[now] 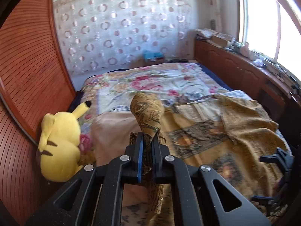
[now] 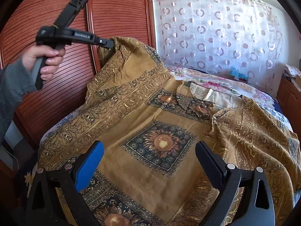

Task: Fold small clothes
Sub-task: 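Grasp the shirt's sleeve with the left tool and lift it, then fold the held sleeve across the shirt body with the left tool, release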

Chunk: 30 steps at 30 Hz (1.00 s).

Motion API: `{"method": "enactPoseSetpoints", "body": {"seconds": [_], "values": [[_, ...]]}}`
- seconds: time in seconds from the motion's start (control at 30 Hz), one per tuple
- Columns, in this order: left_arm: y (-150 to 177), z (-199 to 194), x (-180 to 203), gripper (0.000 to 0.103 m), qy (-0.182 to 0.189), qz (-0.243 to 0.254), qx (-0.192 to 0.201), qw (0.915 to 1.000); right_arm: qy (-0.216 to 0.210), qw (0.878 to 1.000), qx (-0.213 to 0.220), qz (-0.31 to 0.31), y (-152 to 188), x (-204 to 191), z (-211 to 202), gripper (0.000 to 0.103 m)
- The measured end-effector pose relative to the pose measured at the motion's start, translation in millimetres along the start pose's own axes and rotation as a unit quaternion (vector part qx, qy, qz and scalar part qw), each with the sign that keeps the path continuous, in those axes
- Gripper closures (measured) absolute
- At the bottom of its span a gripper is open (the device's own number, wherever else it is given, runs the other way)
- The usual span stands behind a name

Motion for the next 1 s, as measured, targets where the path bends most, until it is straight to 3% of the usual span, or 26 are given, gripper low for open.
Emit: {"method": "enactPoseSetpoints", "body": {"seconds": [0.13, 0.23, 0.37, 0.53, 0.67, 0.87, 1.0], "values": [[-14, -16, 40, 0.093, 0.018, 0.033, 0.004, 0.9993, 0.007, 1.000, 0.004, 0.011, 3, 8, -4, 0.005], [-20, -23, 61, 0.083, 0.029, 0.053, 0.003, 0.9982, 0.016, 1.000, 0.001, 0.018, 7, 15, -5, 0.005], [-21, -26, 76, 0.053, 0.028, 0.067, 0.006, 0.9974, 0.024, 0.999, -0.003, 0.031, 11, 22, -8, 0.005], [-6, -16, 73, 0.042, 0.043, 0.060, -0.019, 0.9971, 0.024, 0.999, -0.003, 0.044, 13, 26, -9, 0.005], [24, -6, 69, 0.026, 0.059, 0.044, -0.037, 0.9966, 0.019, 0.999, -0.004, 0.042, 15, 28, -13, 0.005], [79, 13, 61, 0.025, 0.071, 0.023, -0.072, 0.9946, 0.007, 0.999, -0.016, 0.050, 8, 38, -6, 0.009], [106, 16, 61, 0.025, 0.068, 0.016, -0.073, 0.9949, -0.003, 0.999, -0.032, 0.039, 1, 40, 5, 0.019]]}}
Point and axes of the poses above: each gripper's, at about its wrist camera, not at the fingertips, and z roughly the way its jaws point, x to its right, y to its underside, the point moved 5 cm from there along z, roughly the way its jaws point, and after that the axes turned 5 degrees about -y, right-handed, at the moved point
